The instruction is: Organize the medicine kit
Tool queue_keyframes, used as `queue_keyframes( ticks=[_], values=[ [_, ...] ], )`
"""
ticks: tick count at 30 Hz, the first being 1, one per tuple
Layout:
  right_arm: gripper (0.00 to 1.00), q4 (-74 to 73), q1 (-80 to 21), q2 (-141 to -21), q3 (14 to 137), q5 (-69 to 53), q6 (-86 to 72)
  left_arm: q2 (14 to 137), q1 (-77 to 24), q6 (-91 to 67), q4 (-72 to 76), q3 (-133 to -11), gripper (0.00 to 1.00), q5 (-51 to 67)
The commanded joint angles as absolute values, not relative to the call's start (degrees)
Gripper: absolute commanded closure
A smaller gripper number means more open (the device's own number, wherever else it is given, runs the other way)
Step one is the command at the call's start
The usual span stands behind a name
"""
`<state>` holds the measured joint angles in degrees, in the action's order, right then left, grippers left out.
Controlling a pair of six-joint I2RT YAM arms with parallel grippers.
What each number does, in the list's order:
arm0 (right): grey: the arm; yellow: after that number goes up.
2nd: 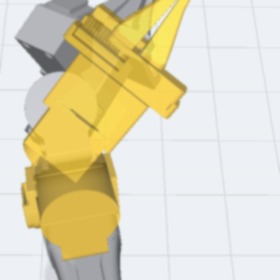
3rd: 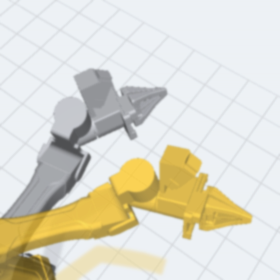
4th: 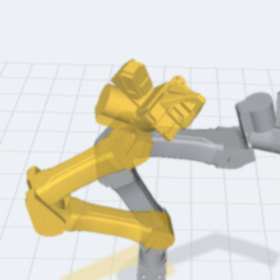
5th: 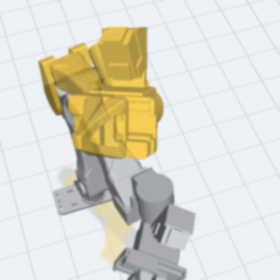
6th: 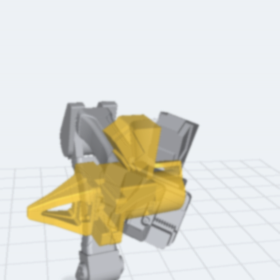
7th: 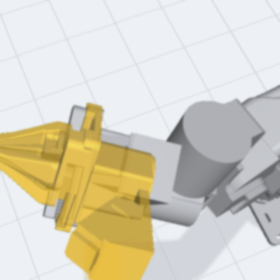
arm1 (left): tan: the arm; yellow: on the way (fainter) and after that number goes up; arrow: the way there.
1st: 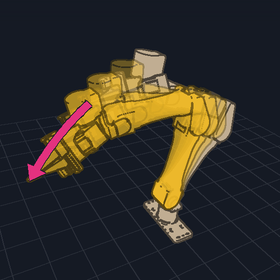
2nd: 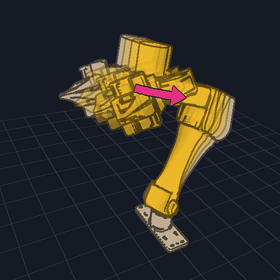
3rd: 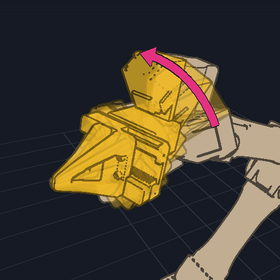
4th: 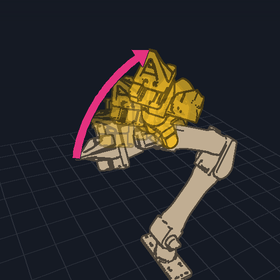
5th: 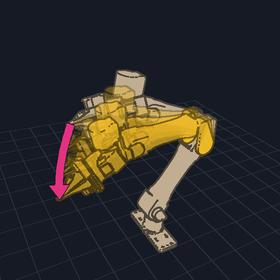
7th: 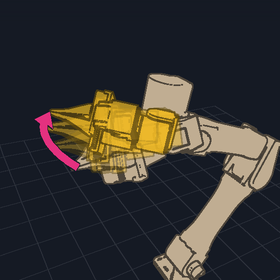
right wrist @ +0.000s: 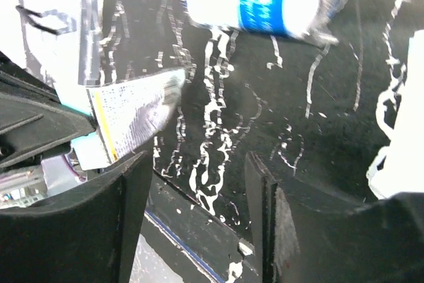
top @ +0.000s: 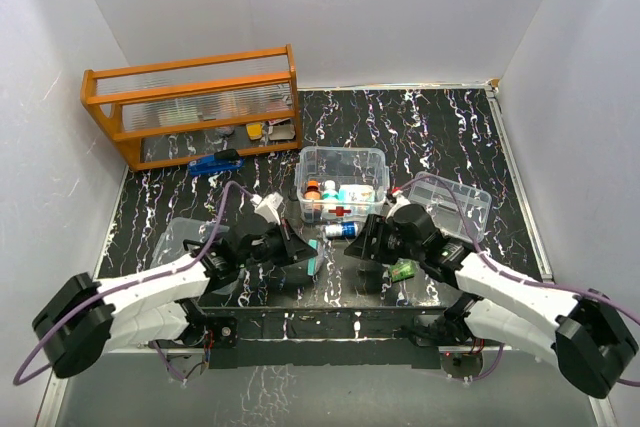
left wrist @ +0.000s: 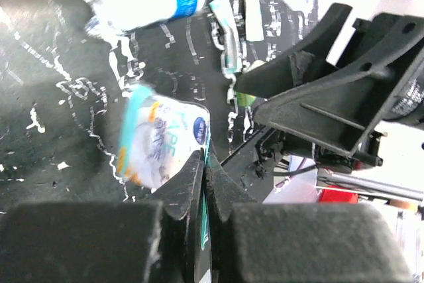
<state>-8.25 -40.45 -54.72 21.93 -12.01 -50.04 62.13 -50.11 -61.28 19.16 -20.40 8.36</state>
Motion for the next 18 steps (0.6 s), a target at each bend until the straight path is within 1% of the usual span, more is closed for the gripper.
queue_keyframes(
  ticks=[1, 5, 10, 12, 15, 18],
  values=[
    [0.42, -8.04, -40.56, -49.46, 27.58, -10.72, -42.40, 54.15, -50.33, -48.61, 8.76, -26.27, 1.00, 8.93],
    [0.40, -9.63, -40.59, -46.60, 31.97, -9.78, -39.80, 52.68, -49.97, -41.86, 0.36, -35.38, 1.00, 10.97],
    [0.36, -10.79, -40.56, -44.76, 37.53, -10.86, -34.36, 57.94, -49.92, -39.54, -10.16, -49.81, 1.00, 10.09],
    [0.33, -11.97, -40.58, -44.61, 40.27, -9.65, -30.38, 60.48, -49.89, -38.83, -12.54, -54.78, 1.00, 10.52],
    [0.26, -11.63, -40.60, -44.51, 44.67, -8.08, -23.12, 64.53, -49.89, -33.03, -15.83, -62.35, 1.00, 13.76],
    [0.23, -12.23, -40.61, -45.13, 48.78, -12.68, -12.02, 67.62, -49.84, -21.77, -20.70, -68.09, 1.00, 16.53]
  ],
)
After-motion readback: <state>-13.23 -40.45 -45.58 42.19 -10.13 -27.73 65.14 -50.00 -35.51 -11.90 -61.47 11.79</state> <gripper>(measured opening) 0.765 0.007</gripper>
